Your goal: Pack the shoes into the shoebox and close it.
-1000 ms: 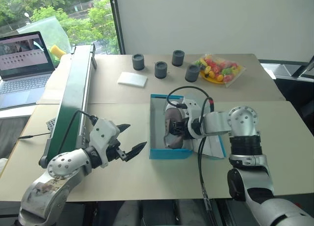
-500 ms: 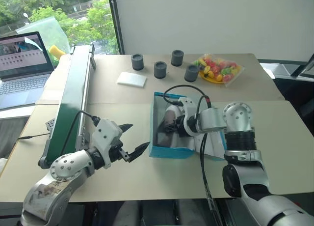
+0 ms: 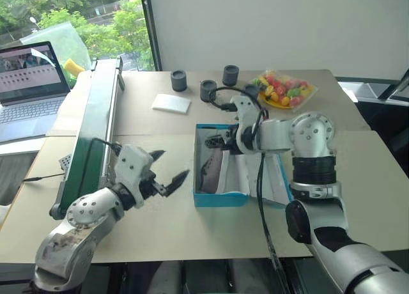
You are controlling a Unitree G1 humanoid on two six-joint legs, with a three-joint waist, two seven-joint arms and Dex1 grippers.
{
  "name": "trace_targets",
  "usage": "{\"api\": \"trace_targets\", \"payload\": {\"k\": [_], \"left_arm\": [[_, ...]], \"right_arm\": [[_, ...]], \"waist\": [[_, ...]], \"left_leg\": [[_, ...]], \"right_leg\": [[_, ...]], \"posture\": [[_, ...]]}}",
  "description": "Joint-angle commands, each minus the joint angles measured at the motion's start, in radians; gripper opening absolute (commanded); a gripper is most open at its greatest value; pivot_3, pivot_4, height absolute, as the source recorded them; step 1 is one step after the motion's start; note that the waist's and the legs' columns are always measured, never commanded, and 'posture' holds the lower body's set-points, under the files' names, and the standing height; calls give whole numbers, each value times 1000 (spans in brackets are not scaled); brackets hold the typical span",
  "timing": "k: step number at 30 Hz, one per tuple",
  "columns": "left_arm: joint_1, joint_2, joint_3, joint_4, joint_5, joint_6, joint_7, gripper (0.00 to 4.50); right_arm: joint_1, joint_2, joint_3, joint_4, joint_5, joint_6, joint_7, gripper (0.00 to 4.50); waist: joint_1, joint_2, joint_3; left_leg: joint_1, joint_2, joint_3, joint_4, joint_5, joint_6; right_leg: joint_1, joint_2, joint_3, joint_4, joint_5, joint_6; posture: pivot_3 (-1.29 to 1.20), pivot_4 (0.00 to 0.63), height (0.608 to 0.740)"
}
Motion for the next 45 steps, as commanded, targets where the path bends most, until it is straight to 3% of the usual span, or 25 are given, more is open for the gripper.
{"api": "trace_targets", "payload": {"k": [1,5,8,12,16,19,24,36,41,45], "left_arm": [[-50,-72,99,33,40,-57,125,4500],[-78,-139,187,94,157,-79,306,4500],[-96,-193,227,92,194,-51,406,4500],[-61,-225,241,95,223,-15,452,4500],[-43,-223,268,102,227,5,457,4500],[-38,-207,299,126,230,5,450,4500],[-46,-193,295,149,236,9,439,4500],[-45,-191,284,167,249,43,422,4500],[-41,-193,286,171,251,42,418,4500],[-40,-195,284,172,252,41,415,4500]], "right_arm": [[-33,-40,78,-92,-81,-165,172,4364],[24,-66,161,-213,-144,-349,373,4364],[98,-87,231,-313,-175,-452,512,3635],[225,-93,285,-383,-224,-558,617,2231],[282,-99,314,-380,-287,-623,671,784],[313,-130,378,-388,-363,-687,737,35],[339,-163,467,-399,-462,-760,813,35],[376,-133,482,-404,-558,-783,838,35],[398,-121,470,-415,-561,-783,845,1438],[412,-117,468,-415,-575,-797,850,2867]], "waist": [[1,0,0],[-2,0,0],[1,-1,0],[7,-1,-1],[7,-1,-1],[6,-1,-1],[6,-1,-1],[9,-1,-1],[11,-1,-1],[11,-1,-1]], "left_leg": [[0,0,0,0,0,0],[0,0,0,0,0,0],[0,0,0,0,-1,-1],[-1,0,-1,1,-1,-1],[0,0,-3,2,-1,-1],[1,0,-4,2,-1,-1],[1,0,-4,2,-1,-2],[1,0,-7,2,-2,-2],[1,0,-8,2,-2,-3],[1,0,-8,2,-2,-3]], "right_leg": [[0,0,0,0,0,0],[-1,1,0,0,0,0],[-1,0,0,0,0,0],[-1,-1,1,0,1,1],[-1,-1,1,0,2,1],[0,0,1,0,2,1],[-1,0,2,0,2,1],[-1,0,2,0,2,0],[-1,0,2,0,2,0],[-1,0,2,0,2,0]], "posture": [[0,150,740],[0,150,740],[0,150,740],[0,150,740],[0,150,740],[0,150,740],[0,150,740],[0,150,740],[0,150,740],[0,150,740]]}}
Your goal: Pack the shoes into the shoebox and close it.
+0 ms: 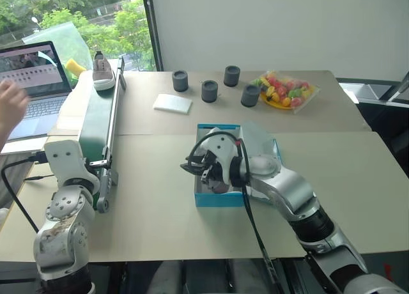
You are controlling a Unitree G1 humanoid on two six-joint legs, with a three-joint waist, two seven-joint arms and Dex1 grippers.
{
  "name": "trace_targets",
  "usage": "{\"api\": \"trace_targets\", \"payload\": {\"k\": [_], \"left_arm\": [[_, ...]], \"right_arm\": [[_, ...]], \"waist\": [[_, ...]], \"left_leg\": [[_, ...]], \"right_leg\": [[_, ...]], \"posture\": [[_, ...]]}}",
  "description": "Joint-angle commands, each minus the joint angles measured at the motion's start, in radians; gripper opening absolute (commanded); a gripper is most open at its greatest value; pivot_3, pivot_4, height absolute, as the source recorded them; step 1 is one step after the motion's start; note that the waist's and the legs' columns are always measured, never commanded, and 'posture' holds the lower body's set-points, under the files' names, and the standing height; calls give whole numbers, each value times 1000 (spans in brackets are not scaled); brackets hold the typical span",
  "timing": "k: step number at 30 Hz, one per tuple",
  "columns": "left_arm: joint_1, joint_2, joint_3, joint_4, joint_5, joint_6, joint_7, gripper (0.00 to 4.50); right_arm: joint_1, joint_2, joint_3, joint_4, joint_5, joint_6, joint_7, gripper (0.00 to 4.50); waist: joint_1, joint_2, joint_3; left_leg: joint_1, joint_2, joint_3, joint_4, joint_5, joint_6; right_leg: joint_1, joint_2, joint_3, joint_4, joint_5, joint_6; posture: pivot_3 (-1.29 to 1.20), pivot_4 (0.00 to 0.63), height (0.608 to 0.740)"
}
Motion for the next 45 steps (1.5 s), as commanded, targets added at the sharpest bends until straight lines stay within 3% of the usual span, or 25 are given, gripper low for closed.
{"api": "trace_targets", "payload": {"k": [1,5,19,30,45], "left_arm": [[2,8,7,-11,14,-5,-3,4500],[5,7,4,-10,14,0,-6,4500],[16,9,9,6,12,10,-9,4500],[-61,21,107,26,-39,227,14,4500],[-27,15,118,86,-13,222,8,4500]], "right_arm": [[7,7,-28,-44,-10,-46,11,3093],[14,8,-27,-44,-19,-61,24,4441],[10,4,-1,-19,-84,-88,67,4441],[4,23,-16,-3,-105,-88,71,4441],[3,47,-43,-9,-104,-68,61,4441]], "waist": [[0,0,0],[0,0,0],[1,0,0],[2,0,0],[2,0,0]], "left_leg": [[0,0,0,0,0,0],[0,0,0,0,0,0],[0,0,0,0,0,0],[1,-1,0,0,0,0],[1,0,0,0,-1,-1]], "right_leg": [[0,0,0,0,0,0],[0,0,0,0,0,0],[0,0,0,0,0,0],[0,0,0,0,0,0],[0,0,0,0,0,0]], "posture": [[0,150,740],[0,150,740],[0,150,740],[0,150,740],[0,150,740]]}}
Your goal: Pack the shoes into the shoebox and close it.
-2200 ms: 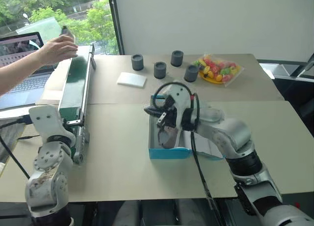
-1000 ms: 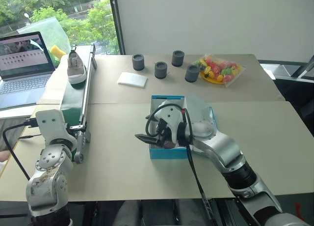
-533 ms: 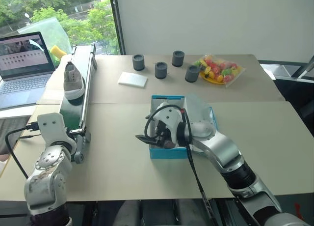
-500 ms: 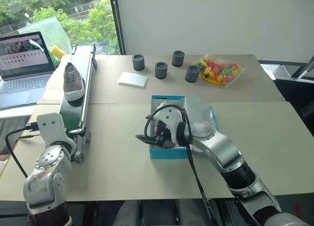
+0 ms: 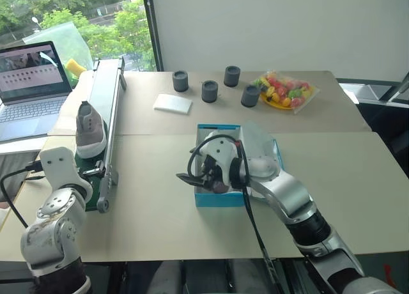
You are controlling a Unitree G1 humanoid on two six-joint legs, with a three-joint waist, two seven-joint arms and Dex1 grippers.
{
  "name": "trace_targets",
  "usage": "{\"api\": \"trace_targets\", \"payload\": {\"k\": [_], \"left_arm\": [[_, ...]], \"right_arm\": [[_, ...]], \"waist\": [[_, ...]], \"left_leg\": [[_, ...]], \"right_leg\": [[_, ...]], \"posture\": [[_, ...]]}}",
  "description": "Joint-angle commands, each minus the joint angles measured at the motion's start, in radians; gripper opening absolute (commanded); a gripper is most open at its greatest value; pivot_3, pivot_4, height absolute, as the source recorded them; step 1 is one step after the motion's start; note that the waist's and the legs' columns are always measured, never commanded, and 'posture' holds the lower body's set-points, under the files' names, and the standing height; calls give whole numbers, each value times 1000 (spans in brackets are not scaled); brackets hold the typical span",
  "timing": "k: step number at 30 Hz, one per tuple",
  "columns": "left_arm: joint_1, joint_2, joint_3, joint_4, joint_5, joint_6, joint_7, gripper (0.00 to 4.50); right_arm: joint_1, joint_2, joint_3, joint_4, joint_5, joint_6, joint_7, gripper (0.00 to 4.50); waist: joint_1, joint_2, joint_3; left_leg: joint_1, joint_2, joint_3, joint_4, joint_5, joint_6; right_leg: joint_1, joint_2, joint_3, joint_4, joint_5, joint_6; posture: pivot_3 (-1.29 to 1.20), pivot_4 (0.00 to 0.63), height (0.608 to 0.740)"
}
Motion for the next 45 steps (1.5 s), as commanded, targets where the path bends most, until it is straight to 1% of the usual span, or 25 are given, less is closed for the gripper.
{"api": "trace_targets", "payload": {"k": [1,9,13,14,15,17,20,23,24,26,27,29,31,33,35,37,39,41,42,43,44,45], "left_arm": [[18,4,7,20,23,-26,1,4500],[33,-19,-3,40,23,-57,-3,4500],[31,-21,-22,19,21,-80,-15,3507],[30,-22,-25,19,23,-79,-14,3094],[29,-24,-26,20,24,-78,-11,2833],[29,-25,-31,21,27,-76,-9,2598],[30,-25,-36,21,32,-78,-8,2566],[35,-16,-54,20,58,-117,-5,2566],[35,-9,-67,9,90,-169,6,2566],[60,69,-161,-39,243,-370,24,2566],[69,96,-194,-52,296,-440,29,2566],[78,110,-236,-62,347,-516,37,2566],[81,104,-277,-71,383,-557,41,2566],[82,82,-311,-77,379,-567,19,2566],[84,56,-345,-87,372,-584,-1,2566],[86,20,-399,-115,335,-583,-45,2566],[90,-20,-465,-161,281,-566,-102,2566],[89,-68,-494,-196,202,-516,-144,2566],[88,-126,-485,-221,98,-460,-157,2566],[84,-183,-462,-244,10,-423,-152,2566],[81,-222,-442,-261,-47,-396,-148,2566],[86,-260,-423,-281,-131,-359,-146,2566]], "right_arm": [[-26,9,-30,-27,4,-3,-3,4441],[-27,11,-35,-33,4,8,-1,4441],[-29,10,-38,-33,4,11,-3,4500],[-29,11,-38,-32,4,11,-3,4500],[-30,12,-38,-32,4,12,-4,4500],[-30,13,-39,-32,5,13,-5,4500],[-31,13,-40,-30,4,14,-7,4500],[-32,14,-40,-27,4,16,-10,4500],[-32,16,-42,-25,4,17,-13,4500],[-35,26,-50,-17,8,25,-23,4500],[-37,30,-53,-14,9,28,-25,4500],[-43,49,-71,-3,25,51,-35,4500],[-59,90,-117,18,64,101,-56,4500],[-77,125,-161,32,110,155,-62,4500],[-110,179,-239,55,180,233,-85,4500],[-173,277,-409,121,323,382,-148,4500],[-258,369,-622,246,495,550,-218,4500],[-308,409,-746,330,583,641,-265,4500],[-325,420,-789,365,614,676,-283,4500],[-334,426,-812,386,636,701,-301,4500],[-341,429,-827,398,652,718,-318,4500],[-340,422,-820,407,654,725,-324,4500]], "waist": [[0,0,0],[2,0,0],[4,0,0],[5,0,0],[6,0,0],[9,0,0],[13,0,0],[14,0,0],[14,0,0],[14,-1,0],[14,-2,0],[15,-2,0],[15,-2,0],[15,-2,0],[12,-2,0],[11,-2,0],[12,-2,0],[13,-2,0],[15,-2,0],[17,-2,0],[16,-2,0],[14,-2,0]], "left_leg": [[0,0,0,0,0,0],[0,0,0,0,0,0],[0,0,0,0,0,0],[0,0,0,0,0,0],[0,0,0,0,0,0],[0,0,0,0,0,0],[1,0,0,0,0,0],[1,0,0,0,0,0],[1,0,0,0,0,0],[0,0,0,0,0,0],[0,0,0,0,0,-1],[-1,1,0,0,0,-1],[-1,1,0,0,-1,-1],[0,1,0,0,-1,-1],[0,1,0,0,-1,-1],[-1,2,0,0,-1,-1],[-1,2,0,0,-1,-1],[-1,2,0,0,-1,-1],[-1,2,0,0,-1,-1],[-2,2,0,0,-1,-1],[-2,2,0,0,-1,0],[-3,2,0,0,-1,0]], "right_leg": [[0,0,0,0,0,0],[0,0,0,0,0,0],[0,0,0,0,0,0],[0,0,0,0,0,0],[0,0,0,0,0,0],[0,0,0,0,0,0],[0,0,0,0,0,0],[0,0,0,0,0,0],[0,0,0,0,0,0],[0,0,0,0,0,0],[-1,0,0,0,0,0],[-1,0,0,0,0,-1],[-1,-1,1,-1,1,-1],[-1,-2,1,-1,1,-1],[-1,-1,1,0,1,-1],[-1,0,1,0,1,-1],[-1,0,1,0,1,-1],[-1,0,1,0,1,-1],[-1,0,1,0,1,-1],[-1,-1,0,0,1,-1],[0,-1,0,-1,1,-1],[-1,-1,0,-2,1,-1]], "posture": [[0,150,740],[0,150,740],[0,150,740],[0,150,740],[0,150,740],[0,150,740],[0,150,740],[0,150,740],[0,150,740],[0,150,740],[0,150,740],[0,150,740],[0,150,740],[0,150,740],[0,150,740],[0,150,740],[0,150,740],[0,150,740],[0,150,740],[0,150,740],[0,150,740],[0,150,740]]}}
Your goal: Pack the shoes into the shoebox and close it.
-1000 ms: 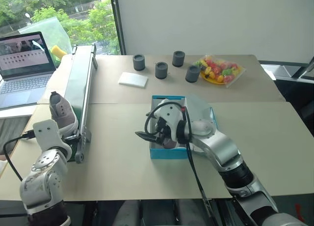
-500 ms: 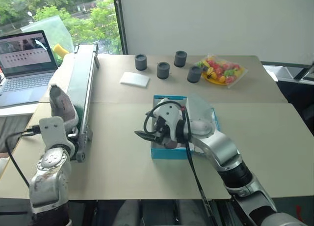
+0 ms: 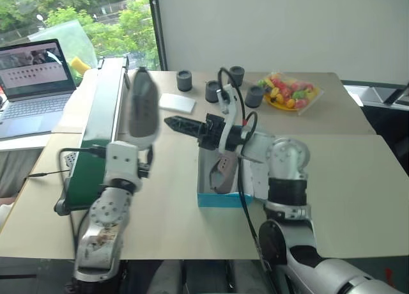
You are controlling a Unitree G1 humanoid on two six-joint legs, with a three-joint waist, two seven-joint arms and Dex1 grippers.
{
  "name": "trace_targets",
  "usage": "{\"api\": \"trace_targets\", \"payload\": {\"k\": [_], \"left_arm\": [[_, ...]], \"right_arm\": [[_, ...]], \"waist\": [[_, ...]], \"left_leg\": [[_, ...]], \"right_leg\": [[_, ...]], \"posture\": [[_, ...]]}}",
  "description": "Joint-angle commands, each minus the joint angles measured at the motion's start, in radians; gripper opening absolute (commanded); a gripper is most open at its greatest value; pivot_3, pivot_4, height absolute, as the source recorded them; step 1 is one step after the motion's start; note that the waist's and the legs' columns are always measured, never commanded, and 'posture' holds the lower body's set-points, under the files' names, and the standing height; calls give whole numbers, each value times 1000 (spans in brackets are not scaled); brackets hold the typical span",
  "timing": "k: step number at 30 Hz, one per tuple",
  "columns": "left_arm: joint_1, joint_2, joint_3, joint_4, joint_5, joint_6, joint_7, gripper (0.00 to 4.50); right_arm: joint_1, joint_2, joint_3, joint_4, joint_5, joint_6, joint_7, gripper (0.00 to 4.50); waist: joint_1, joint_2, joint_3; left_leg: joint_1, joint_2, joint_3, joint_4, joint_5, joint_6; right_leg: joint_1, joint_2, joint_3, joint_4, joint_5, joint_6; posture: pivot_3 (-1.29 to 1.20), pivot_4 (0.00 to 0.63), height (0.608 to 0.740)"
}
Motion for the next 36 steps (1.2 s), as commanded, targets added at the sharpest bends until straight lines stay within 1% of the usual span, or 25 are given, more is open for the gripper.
{"api": "trace_targets", "payload": {"k": [1,3,5,9,14,19,20,21,23,24,27,28,30,32,36], "left_arm": [[-6,-89,66,-115,-245,101,-4,2566],[10,-84,68,-134,-299,150,-19,2566],[23,-49,52,-148,-319,183,-37,2566],[23,-21,48,-162,-376,224,-35,2566],[16,5,40,-160,-391,236,-26,2566],[9,26,33,-154,-395,233,-23,2566],[9,28,32,-152,-395,232,-21,2561],[9,31,31,-152,-395,231,-20,2561],[8,39,28,-151,-391,231,-18,2561],[8,41,28,-151,-391,230,-16,2561],[9,47,29,-147,-392,229,-13,2561],[8,49,30,-147,-393,229,-11,2561],[7,54,30,-146,-393,228,-9,2561],[6,59,30,-143,-394,228,-8,2561],[3,75,20,-134,-375,234,0,2561]], "right_arm": [[-26,23,-36,28,65,60,-42,4500],[-28,20,-48,46,75,65,-61,4500],[-33,27,-78,61,94,65,-84,4500],[-46,36,-111,82,119,43,-137,4500],[-72,22,-124,124,122,-13,-177,4500],[-60,29,-102,97,146,-23,-201,4500],[-53,33,-93,83,150,-21,-205,4099],[-47,37,-88,72,155,-19,-210,3891],[-38,43,-77,52,162,-14,-217,3207],[-36,45,-74,47,165,-13,-220,2955],[-33,48,-72,40,173,-12,-230,1885],[-33,48,-70,38,174,-13,-232,1618],[-35,46,-66,35,176,-13,-235,851],[-38,48,-69,34,187,-11,-242,467],[-40,57,-76,26,227,-2,-263,467]], "waist": [[-5,0,0],[-19,0,0],[-30,1,0],[-32,1,0],[-31,1,0],[-31,1,0],[-31,1,0],[-31,1,0],[-30,1,0],[-30,1,0],[-31,1,0],[-31,1,0],[-31,1,0],[-30,1,0],[-30,1,0]], "left_leg": [[-1,0,1,0,0,0],[-1,0,2,0,0,0],[0,0,3,0,0,0],[3,0,9,1,0,0],[3,0,11,2,0,0],[2,0,11,2,0,0],[2,0,11,2,0,0],[2,0,11,2,0,0],[2,0,11,2,0,0],[2,0,11,2,0,0],[2,0,11,2,0,0],[2,0,11,2,0,0],[2,0,11,2,0,0],[2,0,11,2,0,0],[2,0,11,2,0,0]], "right_leg": [[-1,0,0,0,0,0],[-2,2,1,2,0,0],[-2,3,2,3,0,0],[0,3,3,3,0,0],[1,4,2,3,0,0],[1,4,2,2,0,0],[1,4,2,2,0,0],[1,4,2,2,0,0],[1,4,2,2,0,0],[1,4,2,2,0,0],[1,4,2,2,0,0],[1,4,2,2,0,0],[1,4,2,2,0,0],[1,4,2,2,0,0],[1,4,2,2,0,0]], "posture": [[0,150,740],[0,150,740],[0,150,740],[0,150,740],[0,150,740],[0,150,740],[0,150,740],[0,150,740],[0,150,740],[0,150,740],[0,150,740],[0,150,740],[0,150,740],[0,150,740],[0,150,740]]}}
